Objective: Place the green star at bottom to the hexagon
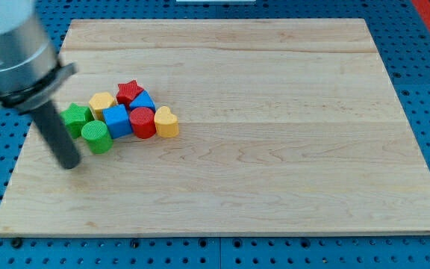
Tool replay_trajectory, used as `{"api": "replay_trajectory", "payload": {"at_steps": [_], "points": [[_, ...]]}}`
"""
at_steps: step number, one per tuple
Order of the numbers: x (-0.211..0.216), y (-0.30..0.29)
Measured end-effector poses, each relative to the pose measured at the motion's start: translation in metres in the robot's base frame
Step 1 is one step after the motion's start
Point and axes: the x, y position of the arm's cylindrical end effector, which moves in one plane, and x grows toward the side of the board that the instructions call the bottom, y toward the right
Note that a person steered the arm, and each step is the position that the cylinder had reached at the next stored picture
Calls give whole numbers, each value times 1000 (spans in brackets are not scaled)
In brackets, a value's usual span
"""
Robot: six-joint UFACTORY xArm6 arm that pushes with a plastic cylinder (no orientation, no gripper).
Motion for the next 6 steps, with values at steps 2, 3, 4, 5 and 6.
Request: {"api": "replay_trajectory", "payload": {"at_steps": [2,3,4,5,6], "points": [[-34,-68],[-63,-64],[-90,-11],[-85,29],[-63,45]]}}
